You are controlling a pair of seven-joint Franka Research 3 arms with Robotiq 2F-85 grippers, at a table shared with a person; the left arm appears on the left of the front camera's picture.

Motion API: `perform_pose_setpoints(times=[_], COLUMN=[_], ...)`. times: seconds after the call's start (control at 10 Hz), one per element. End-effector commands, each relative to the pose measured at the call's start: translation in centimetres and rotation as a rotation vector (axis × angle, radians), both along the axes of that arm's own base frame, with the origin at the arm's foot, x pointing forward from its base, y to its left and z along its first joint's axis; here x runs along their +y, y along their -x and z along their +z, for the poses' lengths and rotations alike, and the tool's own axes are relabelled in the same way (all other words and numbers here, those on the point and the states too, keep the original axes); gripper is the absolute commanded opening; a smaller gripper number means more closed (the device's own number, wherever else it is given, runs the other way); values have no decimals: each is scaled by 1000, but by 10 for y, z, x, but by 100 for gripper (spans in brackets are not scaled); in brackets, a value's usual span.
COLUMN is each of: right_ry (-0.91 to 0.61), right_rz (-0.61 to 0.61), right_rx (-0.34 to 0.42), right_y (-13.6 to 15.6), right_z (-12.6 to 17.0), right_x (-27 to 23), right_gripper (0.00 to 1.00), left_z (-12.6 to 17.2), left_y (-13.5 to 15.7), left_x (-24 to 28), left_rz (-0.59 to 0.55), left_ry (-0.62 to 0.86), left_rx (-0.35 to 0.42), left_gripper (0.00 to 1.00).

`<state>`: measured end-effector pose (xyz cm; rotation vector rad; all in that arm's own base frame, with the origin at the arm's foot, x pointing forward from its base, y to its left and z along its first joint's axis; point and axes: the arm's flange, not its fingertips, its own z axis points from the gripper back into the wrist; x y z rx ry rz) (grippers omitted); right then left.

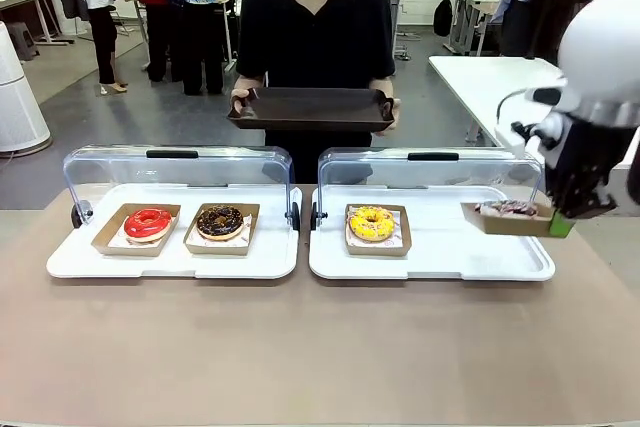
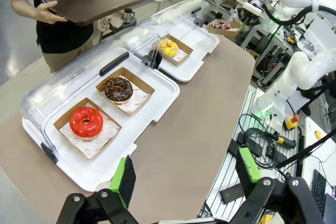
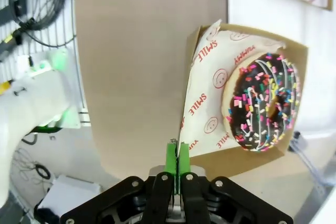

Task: Provide the desired donut to the person.
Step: Pick up and lift the Paper togo box containing the Donut pointed at by the person.

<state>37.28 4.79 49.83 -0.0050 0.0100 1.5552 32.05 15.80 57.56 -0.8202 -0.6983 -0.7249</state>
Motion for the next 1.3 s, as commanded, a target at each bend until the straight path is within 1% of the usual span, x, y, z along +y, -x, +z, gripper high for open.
perform_pose_setpoints(times=[0.0, 0.1, 0.3, 0.5, 0.6, 0.7, 0.8, 0.9, 1.2], right_ry=[5, -2, -9, -50, -64, -73, -76, -50, -50], right_rz=[-55, -74, -85, -95, -84, -64, -18, -76, -76], right_rx=[-42, -53, -50, -37, -25, -3, 3, -43, -43], right_y=[17, 25, 40, 38, 32, 23, 15, 36, 36], right_z=[50, 79, 134, 161, 164, 163, 156, 165, 165], right_x=[2, 2, 5, 5, 3, 0, -2, 0, 0], right_gripper=[0, 0, 0, 0, 0, 0, 0, 0, 0], left_z=[-1, -1, -1, -1, -1, -1, -1, -1, -1], left_y=[1, 1, 1, 1, 1, 1, 1, 1, 1], left_x=[1, 1, 1, 1, 1, 1, 1, 1, 1], left_rz=[-10, -10, -10, -10, -10, -10, -10, -10, -10], left_ry=[3, 3, 3, 3, 3, 3, 3, 3, 3], left_rx=[-21, -21, -21, -21, -21, -21, -21, -21, -21], left_gripper=[100, 100, 100, 100, 100, 100, 100, 100, 100])
